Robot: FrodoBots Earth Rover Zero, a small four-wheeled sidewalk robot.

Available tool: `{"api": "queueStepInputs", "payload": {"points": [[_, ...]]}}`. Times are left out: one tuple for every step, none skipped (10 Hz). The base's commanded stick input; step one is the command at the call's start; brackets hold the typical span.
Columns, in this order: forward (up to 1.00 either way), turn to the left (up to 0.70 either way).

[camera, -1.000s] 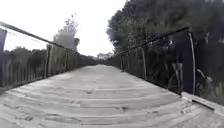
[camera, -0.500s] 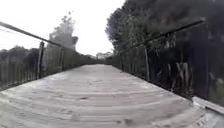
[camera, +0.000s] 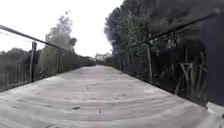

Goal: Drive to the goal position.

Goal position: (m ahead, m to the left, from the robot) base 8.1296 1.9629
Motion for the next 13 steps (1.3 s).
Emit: {"api": "queueStepInputs", "payload": {"points": [[0.70, 0.01], [0.70, 0.00], [0.70, 0.00], [0.70, 0.00], [0.70, 0.00], [0.70, 0.00], [0.70, 0.00], [0.70, 0.00], [0.70, 0.00], [0.70, 0.00], [0.70, 0.00], [0.70, 0.00], [0.70, 0.00]]}}
